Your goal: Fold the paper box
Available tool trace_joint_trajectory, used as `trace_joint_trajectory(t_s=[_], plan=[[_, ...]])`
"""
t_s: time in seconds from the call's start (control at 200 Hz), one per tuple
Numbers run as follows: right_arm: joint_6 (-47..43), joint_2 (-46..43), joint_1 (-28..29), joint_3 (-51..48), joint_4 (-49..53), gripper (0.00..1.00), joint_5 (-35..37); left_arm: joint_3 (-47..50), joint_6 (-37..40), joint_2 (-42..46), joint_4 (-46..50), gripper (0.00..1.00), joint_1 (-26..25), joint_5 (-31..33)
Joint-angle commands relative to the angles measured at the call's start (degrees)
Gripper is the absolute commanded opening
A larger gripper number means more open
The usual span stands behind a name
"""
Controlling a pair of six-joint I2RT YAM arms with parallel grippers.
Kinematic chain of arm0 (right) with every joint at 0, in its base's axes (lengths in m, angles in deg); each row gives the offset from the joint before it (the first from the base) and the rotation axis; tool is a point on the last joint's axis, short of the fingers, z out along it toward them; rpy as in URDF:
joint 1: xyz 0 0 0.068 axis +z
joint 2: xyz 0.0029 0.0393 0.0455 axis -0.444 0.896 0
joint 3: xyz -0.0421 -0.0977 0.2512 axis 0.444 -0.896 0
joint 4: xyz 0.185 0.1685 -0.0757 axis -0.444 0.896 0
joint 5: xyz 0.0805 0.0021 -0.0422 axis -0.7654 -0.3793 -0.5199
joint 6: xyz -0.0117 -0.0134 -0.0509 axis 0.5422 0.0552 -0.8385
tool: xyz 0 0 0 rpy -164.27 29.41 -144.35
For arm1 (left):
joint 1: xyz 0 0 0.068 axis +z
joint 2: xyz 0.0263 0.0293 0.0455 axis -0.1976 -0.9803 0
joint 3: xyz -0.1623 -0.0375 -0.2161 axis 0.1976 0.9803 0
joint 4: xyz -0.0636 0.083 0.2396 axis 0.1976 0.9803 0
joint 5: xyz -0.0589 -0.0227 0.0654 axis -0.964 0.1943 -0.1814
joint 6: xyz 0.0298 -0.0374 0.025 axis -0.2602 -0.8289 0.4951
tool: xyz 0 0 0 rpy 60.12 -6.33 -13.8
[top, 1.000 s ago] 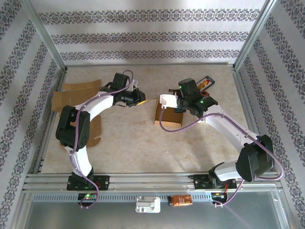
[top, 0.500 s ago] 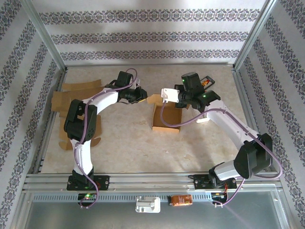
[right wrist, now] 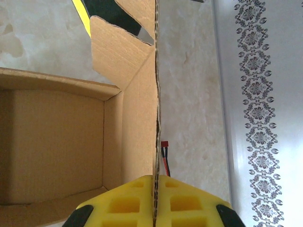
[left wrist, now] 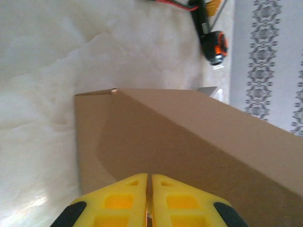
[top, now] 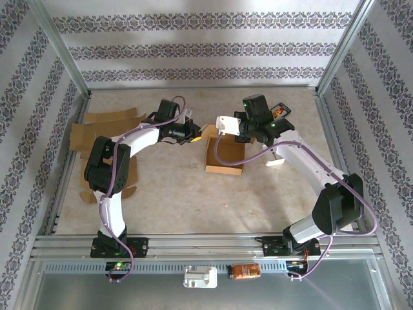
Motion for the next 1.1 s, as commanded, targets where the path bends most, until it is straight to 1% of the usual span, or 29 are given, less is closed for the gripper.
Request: trace_joint_trajectory(t_s=[0.0,0.065,0.305,0.39,0.5,0.71,0.834,0.959,1.054,1.094], plan=[[1.4,1.4,0.2,1.2,2.0,0.01,-0.4,0.4,-4.7,0.4,-7.2,0.1,-1.9,-5.4],[1.5,1.5,0.3,1.0,2.0,0.02,-0.4,0.4,-6.4,0.0,-9.2,0.1,-2.3,-6.1],[1.6,2.2,0.5,1.7,2.0,0.02,0.4,1.9,-14.7,-0.6,-21.6,0.09,-2.5,-9.4],[1.7,2.4,0.5,2.1,2.1,0.02,0.2,1.8,-15.3,-1.7,-21.8,0.09,-2.6,-10.1],[2.1,2.1,0.6,1.5,2.0,0.02,0.0,3.2,-12.9,-1.4,-19.5,0.09,-2.6,-8.6],[3.2,-0.9,1.2,-3.9,-0.5,0.02,0.7,3.7,-5.0,0.6,-10.2,0.09,-2.4,-3.3],[4.0,-1.8,1.4,-6.0,-0.7,0.02,0.9,3.5,-3.2,1.0,-7.9,0.1,-2.2,-1.9],[4.2,-2.3,1.4,-6.7,-0.9,0.02,1.4,4.2,0.5,3.2,-4.9,0.16,-2.0,2.2],[4.2,-2.0,1.1,-5.2,-0.8,0.03,1.0,4.5,6.4,6.0,-0.8,0.22,-2.0,7.5],[4.2,-1.7,0.8,-4.3,-0.6,0.03,0.4,4.8,9.2,7.5,0.6,0.27,-2.0,10.2]])
